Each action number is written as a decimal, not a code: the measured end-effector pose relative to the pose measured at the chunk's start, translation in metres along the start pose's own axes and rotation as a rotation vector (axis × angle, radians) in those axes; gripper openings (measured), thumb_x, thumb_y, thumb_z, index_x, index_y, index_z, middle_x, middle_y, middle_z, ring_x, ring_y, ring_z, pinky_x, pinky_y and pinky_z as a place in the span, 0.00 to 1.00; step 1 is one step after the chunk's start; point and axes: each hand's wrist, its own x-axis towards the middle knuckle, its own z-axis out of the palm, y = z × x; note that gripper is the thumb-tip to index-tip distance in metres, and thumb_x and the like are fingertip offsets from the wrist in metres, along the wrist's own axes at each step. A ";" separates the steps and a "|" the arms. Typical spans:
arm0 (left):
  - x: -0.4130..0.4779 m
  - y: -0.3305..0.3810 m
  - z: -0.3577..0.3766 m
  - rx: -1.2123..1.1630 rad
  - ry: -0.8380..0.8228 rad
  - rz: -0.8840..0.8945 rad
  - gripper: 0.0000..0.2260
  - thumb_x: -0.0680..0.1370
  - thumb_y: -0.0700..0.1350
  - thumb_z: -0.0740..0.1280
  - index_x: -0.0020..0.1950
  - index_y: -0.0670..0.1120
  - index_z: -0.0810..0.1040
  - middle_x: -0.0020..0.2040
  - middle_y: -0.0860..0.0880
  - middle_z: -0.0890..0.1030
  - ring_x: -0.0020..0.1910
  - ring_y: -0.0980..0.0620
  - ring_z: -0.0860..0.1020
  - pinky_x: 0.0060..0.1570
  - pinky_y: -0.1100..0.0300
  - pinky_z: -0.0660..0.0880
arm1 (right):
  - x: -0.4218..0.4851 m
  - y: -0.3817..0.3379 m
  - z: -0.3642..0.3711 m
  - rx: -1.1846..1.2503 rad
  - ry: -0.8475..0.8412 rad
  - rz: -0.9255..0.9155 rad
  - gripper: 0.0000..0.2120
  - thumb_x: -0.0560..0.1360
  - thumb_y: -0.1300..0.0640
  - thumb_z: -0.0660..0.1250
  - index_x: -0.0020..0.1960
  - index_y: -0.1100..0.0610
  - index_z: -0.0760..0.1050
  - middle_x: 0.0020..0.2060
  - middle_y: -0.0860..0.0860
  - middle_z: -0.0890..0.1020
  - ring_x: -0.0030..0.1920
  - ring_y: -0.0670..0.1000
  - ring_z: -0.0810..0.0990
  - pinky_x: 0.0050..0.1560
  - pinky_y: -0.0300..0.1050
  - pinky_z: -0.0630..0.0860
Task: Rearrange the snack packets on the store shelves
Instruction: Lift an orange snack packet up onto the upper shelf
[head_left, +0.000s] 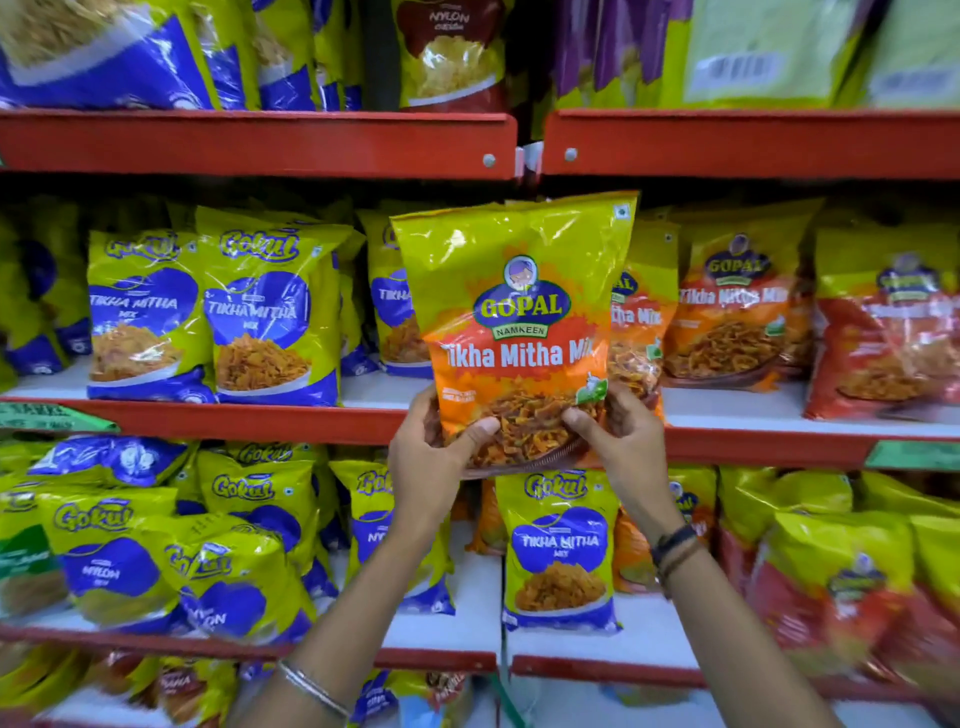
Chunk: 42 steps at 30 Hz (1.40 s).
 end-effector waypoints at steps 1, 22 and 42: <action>-0.009 0.000 0.008 0.015 -0.015 -0.014 0.22 0.65 0.46 0.77 0.57 0.50 0.77 0.51 0.51 0.84 0.50 0.54 0.83 0.52 0.54 0.79 | -0.009 0.004 -0.011 0.002 0.011 0.019 0.16 0.70 0.60 0.72 0.57 0.55 0.78 0.52 0.52 0.84 0.55 0.50 0.82 0.57 0.48 0.77; -0.071 0.015 0.109 0.109 -0.108 -0.157 0.22 0.58 0.55 0.77 0.50 0.55 0.79 0.50 0.48 0.85 0.49 0.49 0.84 0.52 0.43 0.80 | -0.047 0.021 -0.140 -0.052 0.049 0.058 0.16 0.66 0.50 0.74 0.52 0.50 0.79 0.50 0.49 0.85 0.52 0.48 0.83 0.53 0.46 0.78; 0.006 0.002 0.293 0.290 -0.282 -0.032 0.32 0.73 0.52 0.70 0.73 0.49 0.62 0.72 0.46 0.70 0.72 0.45 0.67 0.68 0.42 0.67 | 0.083 0.048 -0.274 -0.316 0.102 -0.059 0.10 0.73 0.61 0.70 0.53 0.57 0.75 0.42 0.45 0.81 0.41 0.33 0.79 0.41 0.29 0.74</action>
